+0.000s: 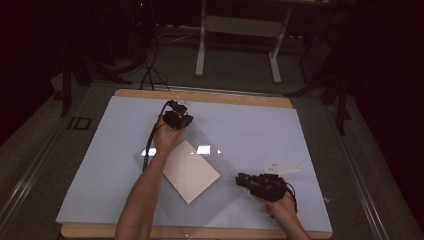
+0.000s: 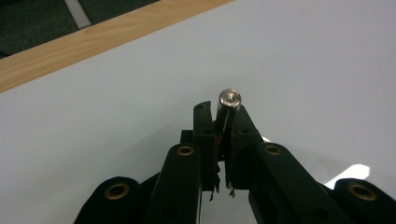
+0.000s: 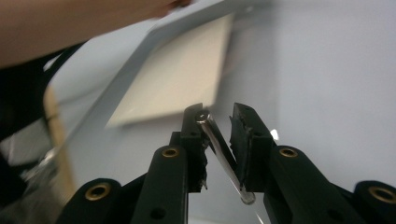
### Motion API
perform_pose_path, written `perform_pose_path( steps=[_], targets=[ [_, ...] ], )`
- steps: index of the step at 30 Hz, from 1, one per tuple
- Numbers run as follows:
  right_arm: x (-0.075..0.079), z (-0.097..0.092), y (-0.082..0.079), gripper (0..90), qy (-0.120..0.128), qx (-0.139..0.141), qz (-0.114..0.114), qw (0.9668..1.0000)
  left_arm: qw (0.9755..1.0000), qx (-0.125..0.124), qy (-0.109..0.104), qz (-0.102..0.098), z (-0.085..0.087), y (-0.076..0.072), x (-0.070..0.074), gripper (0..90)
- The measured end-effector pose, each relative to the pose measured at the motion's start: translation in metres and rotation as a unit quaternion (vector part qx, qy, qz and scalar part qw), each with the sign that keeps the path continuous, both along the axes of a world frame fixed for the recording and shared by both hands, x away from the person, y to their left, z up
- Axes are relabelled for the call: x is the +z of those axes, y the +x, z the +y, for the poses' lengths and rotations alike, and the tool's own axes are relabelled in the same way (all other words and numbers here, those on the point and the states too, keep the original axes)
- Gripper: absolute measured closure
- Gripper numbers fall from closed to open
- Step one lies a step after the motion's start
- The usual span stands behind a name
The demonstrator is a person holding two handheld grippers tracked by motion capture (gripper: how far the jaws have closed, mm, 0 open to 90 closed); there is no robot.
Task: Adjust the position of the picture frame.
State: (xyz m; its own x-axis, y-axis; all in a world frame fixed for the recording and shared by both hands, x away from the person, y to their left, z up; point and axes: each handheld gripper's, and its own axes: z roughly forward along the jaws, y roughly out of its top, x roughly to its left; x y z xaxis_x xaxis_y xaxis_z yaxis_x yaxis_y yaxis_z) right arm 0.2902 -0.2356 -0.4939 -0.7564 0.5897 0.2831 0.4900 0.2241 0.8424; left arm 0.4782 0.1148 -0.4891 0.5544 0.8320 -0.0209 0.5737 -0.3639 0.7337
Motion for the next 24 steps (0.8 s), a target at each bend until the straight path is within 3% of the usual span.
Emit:
perform_pose_path(
  steps=[4,7,9,14,19,21,23,24],
  targets=[
    [0.012,-0.010,0.033,75.6,0.005,-0.032,0.007,0.9994,0.9997,-0.001,-0.017,0.018,0.030,-0.007,0.000,84.9],
    [0.021,-0.010,0.062,75.7,-0.005,-0.049,0.008,0.9988,0.9991,-0.003,-0.024,0.034,0.051,-0.013,-0.002,84.9],
    [0.026,-0.007,0.080,76.0,-0.020,-0.061,-0.004,0.9979,0.9990,0.000,-0.027,0.035,0.059,-0.016,-0.003,84.8],
    [0.026,0.000,0.123,76.5,-0.036,-0.080,-0.001,0.9961,0.9990,0.003,-0.013,0.043,0.071,-0.028,-0.006,84.7],
    [0.009,0.005,0.157,79.2,-0.049,-0.109,0.040,0.9920,0.9991,0.018,0.000,0.039,0.071,-0.034,-0.013,84.5],
    [0.004,0.007,0.161,80.4,-0.059,-0.116,0.045,0.9905,0.9990,0.021,0.006,0.040,0.070,-0.034,-0.015,84.4],
    [-0.016,0.007,0.167,81.3,-0.061,-0.130,0.071,0.9871,0.9981,0.018,0.014,0.057,0.066,-0.033,-0.026,84.5],
    [-0.021,0.007,0.167,81.7,-0.064,-0.133,0.073,0.9864,0.9979,0.019,0.011,0.061,0.066,-0.033,-0.029,84.6]
  ],
)
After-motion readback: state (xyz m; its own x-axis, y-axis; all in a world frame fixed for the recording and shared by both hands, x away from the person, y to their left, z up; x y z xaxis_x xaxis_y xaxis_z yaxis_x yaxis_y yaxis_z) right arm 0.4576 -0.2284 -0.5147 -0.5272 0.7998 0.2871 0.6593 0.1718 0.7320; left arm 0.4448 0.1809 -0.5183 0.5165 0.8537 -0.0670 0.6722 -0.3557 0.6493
